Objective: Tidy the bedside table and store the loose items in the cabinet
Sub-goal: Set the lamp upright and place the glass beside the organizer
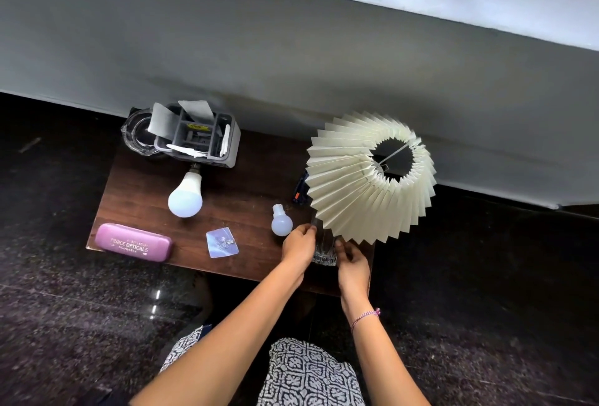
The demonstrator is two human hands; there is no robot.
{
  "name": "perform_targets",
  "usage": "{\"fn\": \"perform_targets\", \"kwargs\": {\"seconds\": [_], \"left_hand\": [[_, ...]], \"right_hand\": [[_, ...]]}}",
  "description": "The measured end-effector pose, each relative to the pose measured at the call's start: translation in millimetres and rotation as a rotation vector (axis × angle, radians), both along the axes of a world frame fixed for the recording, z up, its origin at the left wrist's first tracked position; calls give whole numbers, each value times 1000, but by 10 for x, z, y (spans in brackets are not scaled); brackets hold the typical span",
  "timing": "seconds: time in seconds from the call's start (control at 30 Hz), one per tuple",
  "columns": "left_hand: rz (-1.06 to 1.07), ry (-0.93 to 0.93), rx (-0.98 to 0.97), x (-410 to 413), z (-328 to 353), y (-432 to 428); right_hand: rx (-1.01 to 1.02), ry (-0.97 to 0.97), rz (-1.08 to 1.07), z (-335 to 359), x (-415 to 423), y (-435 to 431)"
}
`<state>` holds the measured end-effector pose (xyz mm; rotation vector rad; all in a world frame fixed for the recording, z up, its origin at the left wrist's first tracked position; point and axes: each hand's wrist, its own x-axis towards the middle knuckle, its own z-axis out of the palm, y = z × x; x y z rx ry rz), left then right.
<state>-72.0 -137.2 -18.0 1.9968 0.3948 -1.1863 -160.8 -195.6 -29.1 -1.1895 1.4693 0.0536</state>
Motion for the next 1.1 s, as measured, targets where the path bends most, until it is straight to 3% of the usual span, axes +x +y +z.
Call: {"fn": "perform_targets", "kwargs": {"seconds": [0.17, 0.43, 0.77, 1.1], "left_hand": [[-157, -22, 17, 0, 9, 57], [-200, 16, -4, -84, 24, 250], [45, 122, -85, -53, 148, 703], [47, 148, -130, 271, 424, 1214]], "right_hand": [[40, -47, 31, -49, -107, 34], [21, -130, 8, -45, -394, 176], [79, -161, 35, 21, -447, 523], [67, -185, 150, 116, -294, 941]]}}
